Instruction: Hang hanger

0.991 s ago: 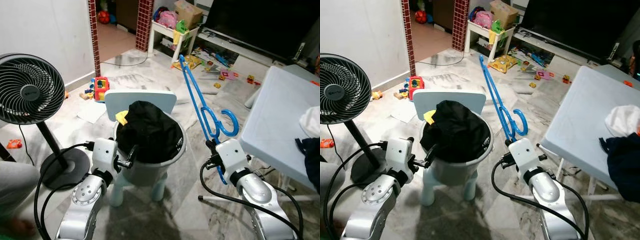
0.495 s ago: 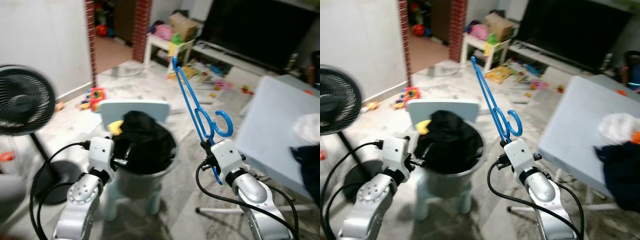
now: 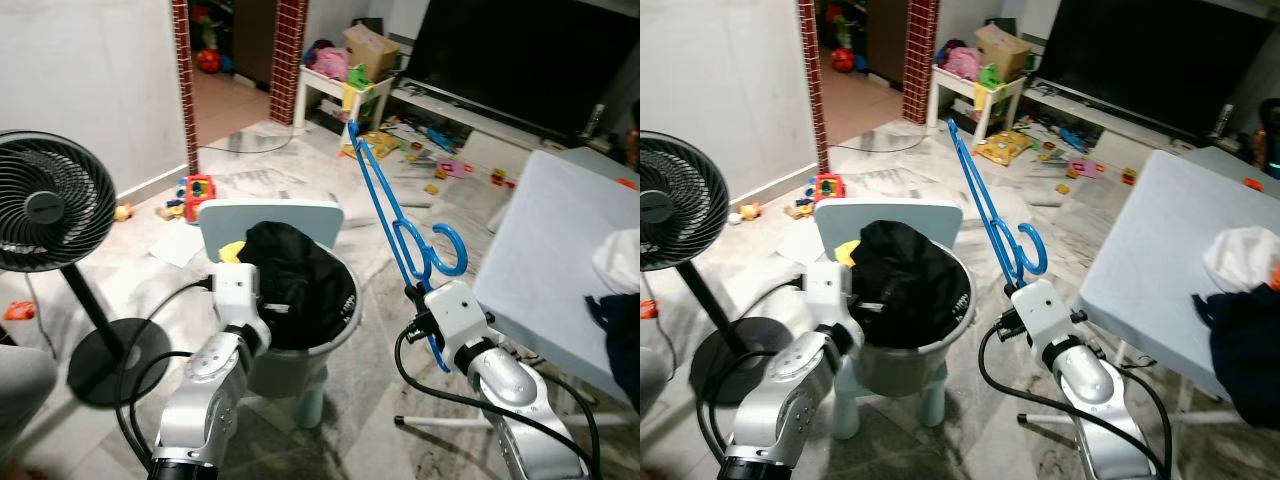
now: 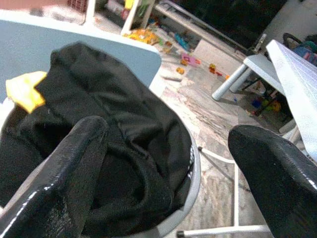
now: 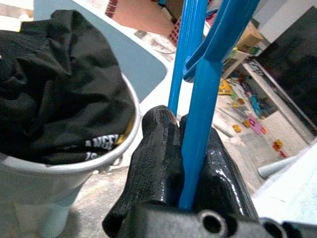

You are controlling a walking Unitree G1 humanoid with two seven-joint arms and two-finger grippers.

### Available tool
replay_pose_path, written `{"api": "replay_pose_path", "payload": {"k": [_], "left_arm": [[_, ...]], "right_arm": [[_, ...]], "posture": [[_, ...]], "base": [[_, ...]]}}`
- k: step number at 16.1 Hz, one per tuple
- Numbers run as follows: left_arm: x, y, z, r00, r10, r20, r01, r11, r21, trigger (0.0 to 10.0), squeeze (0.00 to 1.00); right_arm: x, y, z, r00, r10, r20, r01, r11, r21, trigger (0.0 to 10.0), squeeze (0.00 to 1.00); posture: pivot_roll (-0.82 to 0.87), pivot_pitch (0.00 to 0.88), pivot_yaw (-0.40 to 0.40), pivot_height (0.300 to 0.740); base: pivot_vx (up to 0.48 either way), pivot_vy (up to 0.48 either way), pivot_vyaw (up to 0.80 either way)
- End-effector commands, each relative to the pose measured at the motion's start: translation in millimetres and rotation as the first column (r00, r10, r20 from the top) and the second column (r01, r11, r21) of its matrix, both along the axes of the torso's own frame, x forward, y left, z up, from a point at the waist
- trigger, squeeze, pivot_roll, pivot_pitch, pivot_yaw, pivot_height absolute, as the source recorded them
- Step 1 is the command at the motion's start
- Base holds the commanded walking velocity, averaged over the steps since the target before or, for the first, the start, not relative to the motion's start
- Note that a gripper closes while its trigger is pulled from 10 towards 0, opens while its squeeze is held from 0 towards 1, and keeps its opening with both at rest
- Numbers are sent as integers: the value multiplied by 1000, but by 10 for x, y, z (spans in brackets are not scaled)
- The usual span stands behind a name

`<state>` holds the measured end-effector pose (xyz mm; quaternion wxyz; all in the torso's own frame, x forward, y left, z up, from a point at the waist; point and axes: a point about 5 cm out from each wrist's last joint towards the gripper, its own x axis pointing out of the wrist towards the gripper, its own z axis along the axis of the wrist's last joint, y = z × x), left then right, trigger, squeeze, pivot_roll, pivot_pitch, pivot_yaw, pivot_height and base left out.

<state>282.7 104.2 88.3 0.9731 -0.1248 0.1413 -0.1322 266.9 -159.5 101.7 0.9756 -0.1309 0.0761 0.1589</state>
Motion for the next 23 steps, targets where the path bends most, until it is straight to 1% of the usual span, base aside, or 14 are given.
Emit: {"api": "replay_pose_path", "payload": {"k": [1,2,4,5,9,10,13,16,17,18,19,21,22,23], "left_arm": [[29,-88,-23,998,12,-54,-15,999,-48,10000,0],[59,-110,-56,995,23,-101,-31,997,-73,10000,0],[98,-145,-110,971,76,-225,-114,981,-158,10000,0],[90,-156,-117,964,81,-253,-129,975,-181,10000,0],[10,-210,-100,962,41,-269,-100,973,-209,10000,0],[25,-223,-104,953,40,-302,-113,967,-229,10000,0],[59,-296,-89,944,34,-329,-126,956,-264,10000,0],[63,-300,-72,942,31,-333,-123,958,-258,10000,0],[58,-248,-89,936,56,-349,-151,956,-250,10000,0],[26,-114,-157,907,128,-402,-228,950,-213,10000,0],[11,-53,-175,893,157,-422,-261,944,-202,10000,0],[6,-52,-166,892,160,-424,-261,946,-192,10000,0],[31,-49,-154,904,145,-401,-217,966,-140,10000,0],[89,-25,-108,930,131,-342,-172,981,-93,10000,0]], "right_arm": [[37,-79,62,1000,-14,19,14,1000,-15,10000,0],[52,-69,69,1000,-8,21,9,1000,-17,10000,0],[91,-45,84,1000,7,25,-6,1000,-22,10000,0],[106,-29,88,1000,17,25,-16,1000,-24,10000,0],[157,35,82,999,47,19,-47,999,-24,10000,0],[178,59,79,998,63,17,-62,998,-27,10000,0],[229,67,112,997,77,24,-77,996,-34,10000,0],[261,81,108,997,79,26,-78,996,-38,10000,0],[264,95,103,996,80,26,-79,996,-37,10000,0],[271,144,94,995,93,24,-92,995,-31,10000,0],[282,187,92,994,109,23,-108,994,-30,10000,0],[296,208,94,992,123,23,-122,992,-33,10000,0],[323,224,102,991,130,25,-129,991,-36,10000,0],[355,233,115,991,133,30,-132,991,-35,10000,0]], "posture": [[67,0,-171,740],[69,0,-174,740],[77,0,-183,740],[81,0,-187,740],[106,0,-208,740],[108,0,-211,740],[104,0,-208,740],[105,0,-200,740],[112,0,-201,740],[118,0,-210,740],[124,0,-218,740],[130,0,-227,740],[137,0,-235,740],[149,0,-240,740]], "base": [[0,0,0],[0,0,0],[0,0,0],[0,0,0],[0,0,0],[0,0,0],[0,0,0],[0,0,0],[0,0,0],[0,0,0],[0,0,0],[0,0,0],[0,0,0],[0,0,0]]}}
